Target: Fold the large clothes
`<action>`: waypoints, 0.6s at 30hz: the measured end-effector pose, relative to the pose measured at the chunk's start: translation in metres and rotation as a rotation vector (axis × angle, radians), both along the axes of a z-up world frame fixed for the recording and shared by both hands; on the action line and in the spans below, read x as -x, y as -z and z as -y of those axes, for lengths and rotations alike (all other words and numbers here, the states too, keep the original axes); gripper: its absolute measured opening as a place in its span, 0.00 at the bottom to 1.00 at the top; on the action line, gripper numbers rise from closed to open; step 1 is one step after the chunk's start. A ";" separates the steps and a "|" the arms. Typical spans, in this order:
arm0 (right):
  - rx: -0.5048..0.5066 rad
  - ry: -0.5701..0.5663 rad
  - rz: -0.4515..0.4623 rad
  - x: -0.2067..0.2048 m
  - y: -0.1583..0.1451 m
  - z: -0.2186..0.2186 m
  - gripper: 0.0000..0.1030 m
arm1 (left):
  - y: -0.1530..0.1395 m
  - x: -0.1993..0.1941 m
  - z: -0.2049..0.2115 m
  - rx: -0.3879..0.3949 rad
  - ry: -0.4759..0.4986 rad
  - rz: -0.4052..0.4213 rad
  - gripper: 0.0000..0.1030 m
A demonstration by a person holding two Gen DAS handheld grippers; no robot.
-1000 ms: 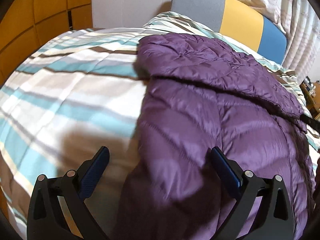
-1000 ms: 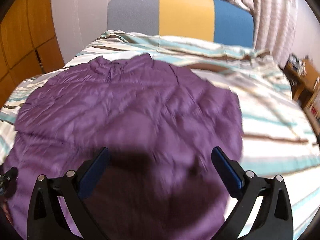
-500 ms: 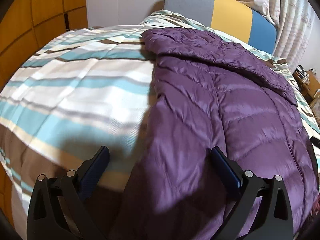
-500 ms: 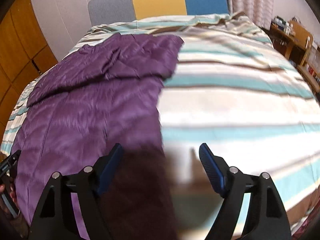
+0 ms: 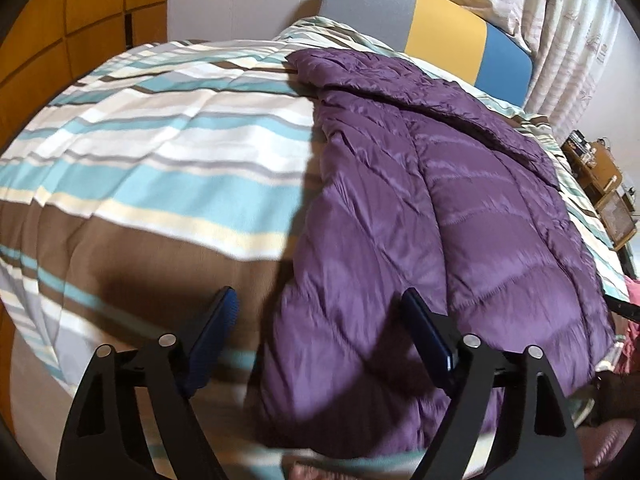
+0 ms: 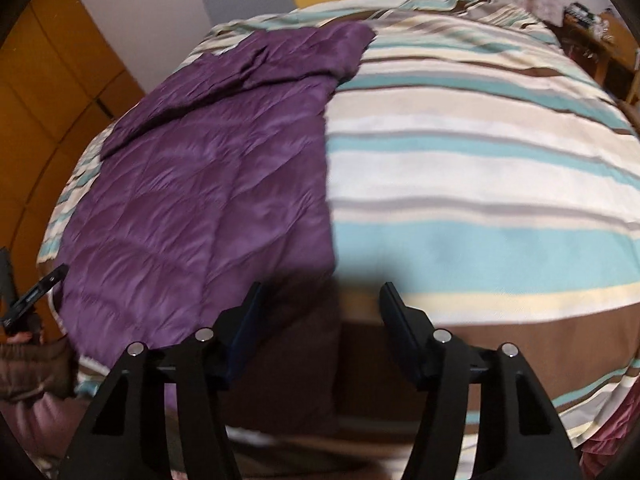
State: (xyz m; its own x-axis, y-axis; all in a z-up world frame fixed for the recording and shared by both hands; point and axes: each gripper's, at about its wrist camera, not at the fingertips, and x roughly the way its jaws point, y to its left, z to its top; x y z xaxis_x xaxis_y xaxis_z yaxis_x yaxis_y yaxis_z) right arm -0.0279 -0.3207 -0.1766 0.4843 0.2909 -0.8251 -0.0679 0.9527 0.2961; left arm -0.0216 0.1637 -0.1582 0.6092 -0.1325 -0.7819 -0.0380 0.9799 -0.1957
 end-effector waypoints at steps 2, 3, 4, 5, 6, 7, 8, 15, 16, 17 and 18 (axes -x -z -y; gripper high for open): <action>-0.004 -0.038 -0.014 0.007 0.002 -0.005 0.58 | 0.002 0.006 0.001 0.013 0.014 -0.007 0.80; -0.004 -0.055 -0.016 0.011 0.003 -0.007 0.57 | 0.003 0.009 0.003 0.014 0.021 -0.011 0.76; -0.002 -0.067 -0.014 0.014 0.004 -0.009 0.49 | 0.004 0.010 0.005 0.005 0.019 -0.015 0.68; -0.001 -0.087 -0.010 0.016 0.004 -0.013 0.42 | 0.004 0.012 0.008 -0.012 0.023 -0.017 0.63; -0.010 -0.114 -0.004 0.018 0.004 -0.017 0.28 | 0.003 0.012 0.009 -0.013 0.034 -0.019 0.46; -0.024 -0.129 -0.002 0.017 0.003 -0.021 0.18 | 0.002 0.012 0.011 -0.005 0.047 -0.021 0.28; -0.042 -0.142 -0.002 0.015 0.003 -0.023 0.13 | 0.000 0.011 0.011 0.035 0.060 -0.025 0.21; -0.185 -0.154 0.063 0.000 -0.022 -0.024 0.06 | -0.027 0.000 0.010 0.181 0.074 0.027 0.10; -0.211 -0.144 0.078 -0.004 -0.028 -0.021 0.06 | -0.032 -0.003 0.008 0.199 0.068 0.040 0.10; -0.226 -0.138 0.090 -0.006 -0.032 -0.018 0.06 | -0.036 -0.005 0.005 0.215 0.063 0.048 0.10; -0.250 -0.127 0.106 -0.010 -0.037 -0.015 0.06 | -0.041 -0.010 0.003 0.236 0.056 0.059 0.10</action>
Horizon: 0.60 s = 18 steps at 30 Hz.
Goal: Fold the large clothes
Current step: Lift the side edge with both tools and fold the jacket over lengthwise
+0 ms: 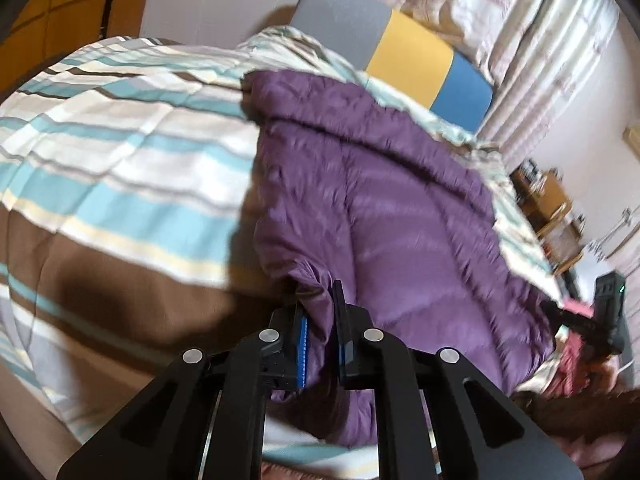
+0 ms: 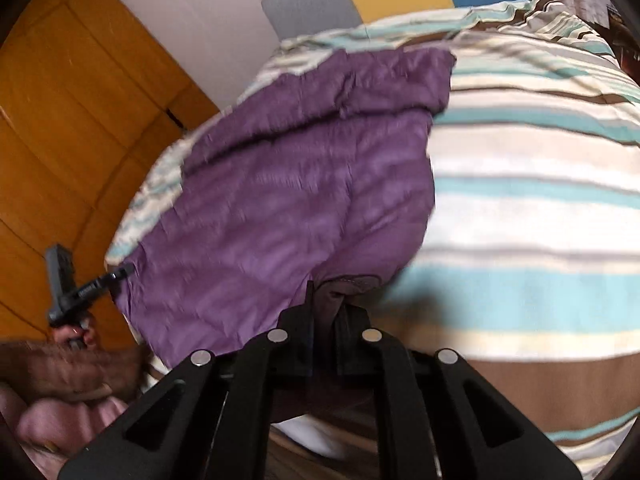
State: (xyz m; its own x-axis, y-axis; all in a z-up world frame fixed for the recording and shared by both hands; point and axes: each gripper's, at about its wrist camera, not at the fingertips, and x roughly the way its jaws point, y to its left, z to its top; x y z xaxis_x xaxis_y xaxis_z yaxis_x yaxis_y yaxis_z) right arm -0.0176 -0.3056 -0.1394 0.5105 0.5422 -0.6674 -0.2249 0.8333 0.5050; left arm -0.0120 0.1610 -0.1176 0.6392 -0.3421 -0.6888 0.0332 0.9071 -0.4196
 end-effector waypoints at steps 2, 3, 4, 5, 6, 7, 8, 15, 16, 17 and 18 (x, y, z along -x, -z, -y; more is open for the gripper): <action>-0.048 0.020 0.013 -0.008 -0.007 0.004 0.06 | -0.006 -0.010 -0.004 0.023 -0.015 0.014 0.08; -0.064 0.032 0.018 -0.012 -0.010 0.005 0.06 | -0.009 -0.018 -0.005 0.036 -0.022 0.022 0.06; -0.080 0.048 0.025 -0.018 -0.013 0.006 0.06 | -0.011 -0.023 -0.007 0.045 -0.024 0.029 0.06; -0.089 0.064 0.038 -0.024 -0.016 0.006 0.06 | -0.014 -0.028 -0.008 0.053 -0.026 0.037 0.06; -0.090 0.076 0.049 -0.030 -0.019 0.005 0.06 | -0.015 -0.037 -0.010 0.068 -0.033 0.039 0.06; -0.092 0.087 0.056 -0.036 -0.021 0.005 0.06 | -0.016 -0.044 -0.012 0.087 -0.040 0.036 0.06; -0.097 0.095 0.057 -0.041 -0.021 0.004 0.06 | -0.016 -0.053 -0.014 0.121 -0.049 0.036 0.06; -0.182 0.212 0.023 -0.092 -0.013 0.013 0.06 | -0.011 -0.113 -0.023 0.165 -0.117 0.015 0.06; -0.196 0.232 0.012 -0.101 -0.008 0.015 0.06 | -0.010 -0.119 -0.024 0.164 -0.122 0.013 0.06; -0.208 0.247 0.001 -0.107 -0.004 0.018 0.06 | -0.009 -0.129 -0.024 0.160 -0.131 0.007 0.06; -0.216 0.263 -0.010 -0.112 0.000 0.020 0.06 | -0.007 -0.135 -0.024 0.157 -0.133 0.004 0.06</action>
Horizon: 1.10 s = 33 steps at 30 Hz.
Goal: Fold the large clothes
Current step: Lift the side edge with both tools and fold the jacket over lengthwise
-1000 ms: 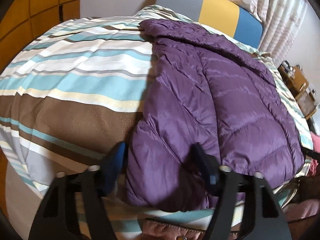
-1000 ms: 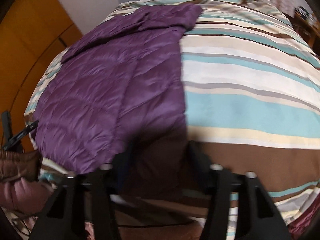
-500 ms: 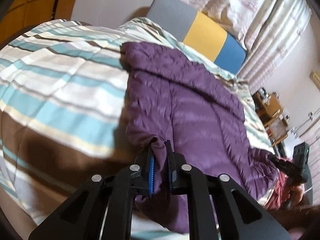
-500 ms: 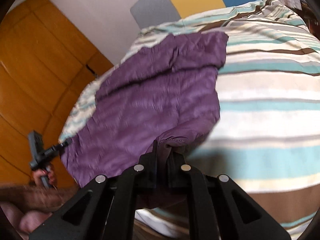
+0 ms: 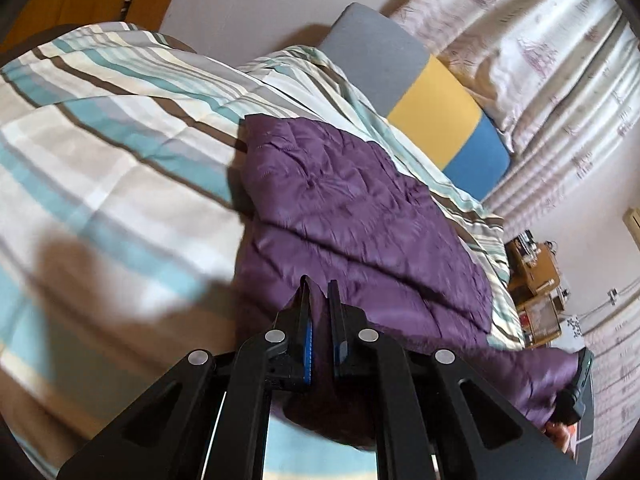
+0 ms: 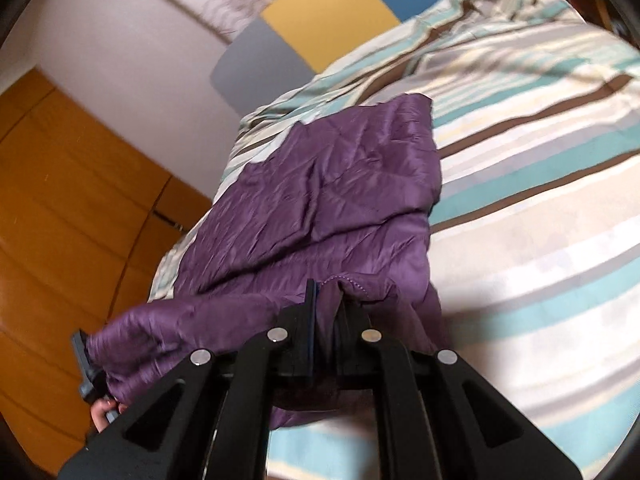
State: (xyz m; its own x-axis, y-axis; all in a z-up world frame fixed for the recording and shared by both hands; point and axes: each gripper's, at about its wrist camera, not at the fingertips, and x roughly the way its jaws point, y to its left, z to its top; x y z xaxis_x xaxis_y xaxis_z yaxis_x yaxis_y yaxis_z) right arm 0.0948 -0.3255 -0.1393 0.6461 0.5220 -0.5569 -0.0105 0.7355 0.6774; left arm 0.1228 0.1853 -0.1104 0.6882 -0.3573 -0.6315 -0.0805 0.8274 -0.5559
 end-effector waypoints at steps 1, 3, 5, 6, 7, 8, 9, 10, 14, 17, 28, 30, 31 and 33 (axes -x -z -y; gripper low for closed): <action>-0.009 0.021 -0.017 -0.008 0.006 0.002 0.06 | 0.000 -0.006 0.000 -0.009 -0.005 -0.005 0.06; -0.025 0.049 -0.041 -0.017 0.015 0.006 0.05 | 0.001 -0.020 0.002 -0.024 -0.014 -0.010 0.06; -0.040 0.080 -0.066 -0.027 0.025 0.009 0.05 | 0.000 -0.028 0.004 -0.047 -0.019 -0.009 0.08; -0.048 0.091 -0.073 -0.031 0.030 0.009 0.06 | 0.000 -0.032 0.005 -0.060 -0.022 -0.016 0.11; -0.057 0.100 -0.077 -0.033 0.033 0.010 0.06 | 0.000 -0.035 0.005 -0.066 -0.025 -0.018 0.16; -0.063 0.106 -0.077 -0.036 0.035 0.010 0.06 | 0.000 -0.035 0.004 -0.065 -0.029 -0.017 0.19; -0.069 0.113 -0.076 -0.037 0.038 0.011 0.06 | 0.001 -0.035 0.002 -0.059 -0.036 -0.014 0.29; -0.069 0.117 -0.074 -0.038 0.040 0.011 0.06 | 0.001 -0.034 0.000 -0.054 -0.045 -0.008 0.48; -0.065 0.121 -0.022 -0.035 0.040 0.015 0.18 | -0.005 -0.015 -0.020 -0.087 -0.228 0.098 0.93; -0.100 0.148 0.053 -0.026 0.037 0.019 0.49 | 0.002 -0.006 -0.038 0.001 -0.262 0.096 0.93; 0.216 0.096 0.109 0.008 0.034 -0.004 0.64 | 0.044 0.004 0.011 -0.006 -0.039 0.055 0.85; 0.207 0.028 0.102 0.005 0.041 -0.016 0.40 | 0.048 0.001 0.026 -0.046 0.002 0.043 0.71; 0.208 0.005 0.108 0.005 0.044 -0.024 0.25 | 0.048 0.001 0.032 -0.085 0.010 0.036 0.63; 0.205 -0.071 0.144 0.008 0.043 -0.034 0.17 | 0.050 0.002 0.038 -0.098 0.054 0.032 0.45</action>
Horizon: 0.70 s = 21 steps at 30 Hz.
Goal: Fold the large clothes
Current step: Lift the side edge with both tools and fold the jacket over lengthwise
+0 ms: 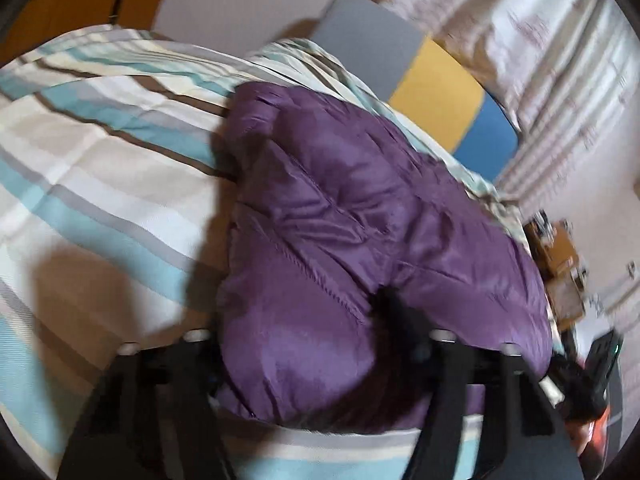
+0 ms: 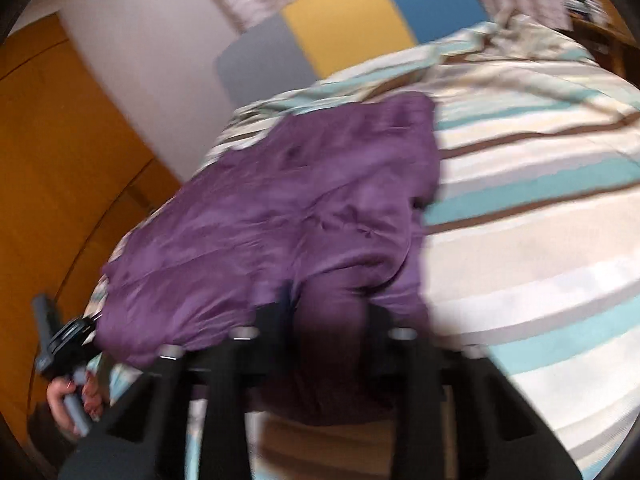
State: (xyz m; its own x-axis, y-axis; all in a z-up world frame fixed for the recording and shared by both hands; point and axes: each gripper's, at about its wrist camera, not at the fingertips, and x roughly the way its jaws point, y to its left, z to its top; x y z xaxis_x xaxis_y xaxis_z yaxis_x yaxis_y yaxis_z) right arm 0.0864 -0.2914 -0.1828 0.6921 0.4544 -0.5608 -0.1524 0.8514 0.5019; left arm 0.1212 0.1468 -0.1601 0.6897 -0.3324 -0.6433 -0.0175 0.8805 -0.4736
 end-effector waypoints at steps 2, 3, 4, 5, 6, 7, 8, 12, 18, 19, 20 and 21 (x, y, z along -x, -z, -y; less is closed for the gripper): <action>0.013 -0.038 0.007 0.004 0.001 -0.004 0.15 | 0.000 0.004 0.003 -0.015 0.034 -0.005 0.36; 0.007 -0.054 0.005 0.006 0.003 -0.003 0.14 | -0.001 0.008 0.003 -0.018 0.052 -0.003 0.31; -0.005 -0.059 -0.001 0.009 0.004 -0.001 0.13 | -0.001 0.011 0.003 -0.017 0.065 -0.002 0.29; -0.024 -0.064 -0.012 0.012 0.007 0.002 0.13 | -0.001 0.016 0.002 -0.010 0.076 -0.003 0.28; -0.056 -0.068 -0.028 0.015 0.011 0.007 0.13 | -0.001 0.019 0.002 0.001 0.083 -0.006 0.28; -0.080 -0.072 -0.037 0.021 0.010 0.012 0.13 | -0.001 0.023 0.003 0.013 0.090 -0.009 0.27; -0.097 -0.079 -0.048 0.023 0.010 0.013 0.13 | -0.001 0.028 0.002 0.022 0.097 -0.010 0.27; -0.086 -0.112 -0.053 0.033 0.003 0.016 0.13 | -0.002 0.052 0.000 0.040 0.129 -0.009 0.27; -0.081 -0.177 -0.069 0.060 -0.007 0.020 0.13 | -0.003 0.084 -0.004 0.055 0.160 -0.020 0.27; -0.079 -0.184 -0.074 0.056 -0.008 0.017 0.13 | -0.003 0.091 -0.004 0.052 0.167 -0.024 0.27; -0.077 -0.192 -0.079 0.059 -0.009 0.017 0.13 | -0.003 0.098 -0.003 0.045 0.177 -0.027 0.27; -0.075 -0.203 -0.086 0.066 -0.009 0.019 0.13 | -0.003 0.105 -0.002 0.038 0.183 -0.027 0.27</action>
